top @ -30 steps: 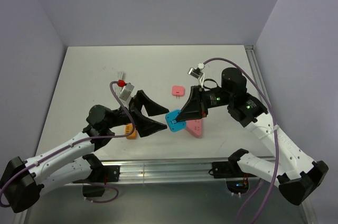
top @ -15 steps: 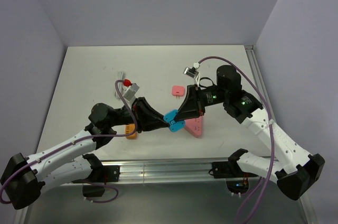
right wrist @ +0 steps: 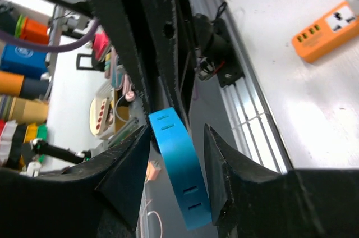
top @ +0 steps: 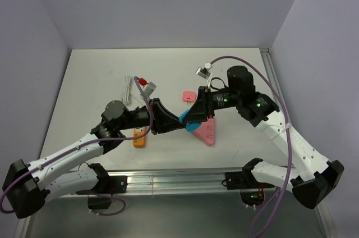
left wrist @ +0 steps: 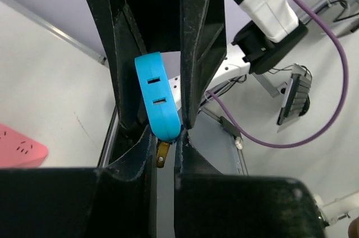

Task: Insert the plug

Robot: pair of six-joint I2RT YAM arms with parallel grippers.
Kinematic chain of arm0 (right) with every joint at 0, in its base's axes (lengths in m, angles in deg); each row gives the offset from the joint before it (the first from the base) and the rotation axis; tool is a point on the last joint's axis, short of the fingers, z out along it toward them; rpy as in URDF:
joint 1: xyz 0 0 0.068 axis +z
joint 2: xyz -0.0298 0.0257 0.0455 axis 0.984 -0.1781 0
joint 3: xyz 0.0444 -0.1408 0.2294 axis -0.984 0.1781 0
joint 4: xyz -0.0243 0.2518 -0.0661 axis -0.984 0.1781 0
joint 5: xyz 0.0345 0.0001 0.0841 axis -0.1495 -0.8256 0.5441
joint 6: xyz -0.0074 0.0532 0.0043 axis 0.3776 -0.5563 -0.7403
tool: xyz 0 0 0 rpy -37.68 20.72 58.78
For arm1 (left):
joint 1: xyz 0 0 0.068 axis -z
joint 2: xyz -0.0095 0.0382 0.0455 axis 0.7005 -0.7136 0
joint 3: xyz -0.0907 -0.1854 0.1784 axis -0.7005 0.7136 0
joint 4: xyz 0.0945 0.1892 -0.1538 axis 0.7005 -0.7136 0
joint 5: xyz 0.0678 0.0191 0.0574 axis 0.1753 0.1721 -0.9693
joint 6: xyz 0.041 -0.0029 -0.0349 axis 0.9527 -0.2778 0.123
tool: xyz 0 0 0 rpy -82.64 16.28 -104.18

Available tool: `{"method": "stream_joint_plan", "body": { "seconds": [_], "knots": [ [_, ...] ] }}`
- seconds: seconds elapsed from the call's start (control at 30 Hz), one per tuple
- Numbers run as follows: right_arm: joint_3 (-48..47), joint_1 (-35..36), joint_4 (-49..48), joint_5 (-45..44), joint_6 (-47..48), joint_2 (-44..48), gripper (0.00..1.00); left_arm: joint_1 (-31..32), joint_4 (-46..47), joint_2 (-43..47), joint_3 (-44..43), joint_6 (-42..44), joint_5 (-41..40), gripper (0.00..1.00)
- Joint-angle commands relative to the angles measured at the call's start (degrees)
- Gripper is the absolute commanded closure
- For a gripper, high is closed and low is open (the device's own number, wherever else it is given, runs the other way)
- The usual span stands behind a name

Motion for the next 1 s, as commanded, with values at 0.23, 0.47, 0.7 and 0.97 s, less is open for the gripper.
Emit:
{"method": "stream_joint_plan", "body": {
  "seconds": [0.23, 0.47, 0.7, 0.97],
  "knots": [
    [0.0, 0.4, 2.4, -5.0, 1.2, 0.5, 0.98, 0.0, -5.5, 0.2, -2.9, 2.3, -8.7, 1.00],
    [1.2, 0.4, 1.8, -7.6, 1.1, 1.2, 1.00, 0.0, -6.0, 0.0, -3.2, 1.6, -6.8, 0.94],
    [1.2, 0.5, 3.0, -8.3, 2.2, 1.8, 1.00, -1.0, -7.1, 2.4, -1.9, 1.6, -7.9, 0.46],
    [1.7, 0.4, 0.2, -7.4, 0.2, 2.0, 1.00, -2.2, -4.9, -0.1, -2.8, 0.2, -4.3, 0.65]
  ]
}}
